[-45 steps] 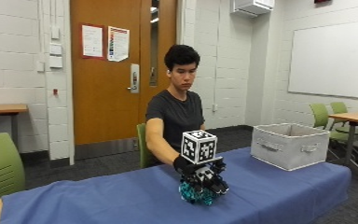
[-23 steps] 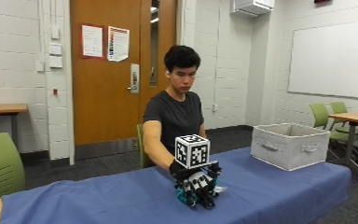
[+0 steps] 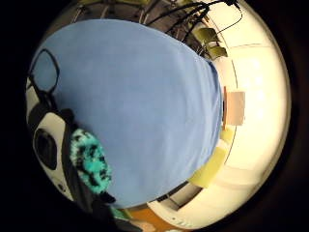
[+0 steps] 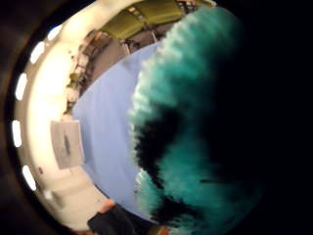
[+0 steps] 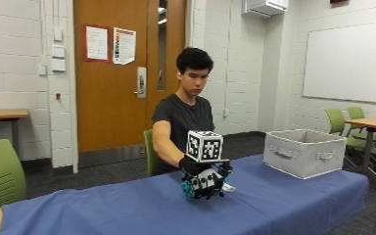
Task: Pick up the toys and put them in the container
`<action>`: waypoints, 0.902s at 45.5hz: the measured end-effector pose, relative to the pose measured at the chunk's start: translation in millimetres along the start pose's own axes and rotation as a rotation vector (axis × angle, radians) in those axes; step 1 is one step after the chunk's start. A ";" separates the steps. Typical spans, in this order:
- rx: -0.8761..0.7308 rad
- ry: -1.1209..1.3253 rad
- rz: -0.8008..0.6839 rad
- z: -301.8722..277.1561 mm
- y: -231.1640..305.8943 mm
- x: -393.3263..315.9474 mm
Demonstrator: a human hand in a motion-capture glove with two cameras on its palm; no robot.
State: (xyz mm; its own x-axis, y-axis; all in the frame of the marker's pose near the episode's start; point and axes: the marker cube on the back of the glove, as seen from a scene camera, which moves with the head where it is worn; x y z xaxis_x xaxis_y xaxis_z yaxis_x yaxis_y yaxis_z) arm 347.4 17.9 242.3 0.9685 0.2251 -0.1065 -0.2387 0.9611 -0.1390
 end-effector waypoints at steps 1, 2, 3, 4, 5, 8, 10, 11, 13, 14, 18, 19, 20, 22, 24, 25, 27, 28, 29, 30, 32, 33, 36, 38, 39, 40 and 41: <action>0.000 0.005 -0.001 -2.7 0.7 -1.6; 0.001 0.009 -0.002 -6.1 1.3 -3.5; 0.003 0.014 -0.003 -10.3 1.9 -5.8; 0.006 0.018 -0.006 -15.1 2.4 -8.5; 0.009 0.022 -0.009 -20.3 2.9 -11.5; 0.023 0.027 -0.023 -36.4 3.5 -20.6; 0.035 0.025 -0.032 -48.0 3.0 -26.7; 0.043 0.022 -0.035 -55.2 2.9 -30.9; 0.058 0.013 -0.043 -71.2 2.8 -40.7; 0.065 0.010 -0.045 -78.6 2.7 -45.5; 0.101 0.013 -0.061 -108.9 1.6 -66.7; 0.114 0.017 -0.069 -118.8 1.2 -74.2; 0.129 0.020 -0.079 -129.1 1.0 -82.5; 0.156 0.019 -0.100 -150.0 1.1 -101.0; 0.178 0.012 -0.122 -169.0 2.0 -120.2; 0.187 0.006 -0.132 -177.5 2.7 -129.8; 0.204 -0.003 -0.154 -193.9 4.5 -150.0; 0.211 -0.007 -0.165 -201.8 5.6 -160.6; 0.218 -0.011 -0.177 -209.2 6.7 -171.2; 0.225 -0.014 -0.190 -216.0 7.7 -181.6; 0.239 -0.021 -0.218 -227.8 9.4 -201.8; 0.246 -0.027 -0.231 -232.8 10.3 -211.6; 0.264 -0.056 -0.269 -245.2 14.3 -242.9; 0.276 -0.075 -0.303 -253.4 19.3 -269.1; 0.283 -0.082 -0.324 -257.4 22.9 -283.9; 0.289 -0.088 -0.348 -261.0 26.9 -298.8; 0.294 -0.093 -0.373 -264.3 30.9 -313.0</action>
State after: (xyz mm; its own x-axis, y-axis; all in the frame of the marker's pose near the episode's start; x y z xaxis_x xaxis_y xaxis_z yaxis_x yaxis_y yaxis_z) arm 18.1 -65.2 11.2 0.9897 -0.1429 -0.0123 0.1433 0.9805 0.1345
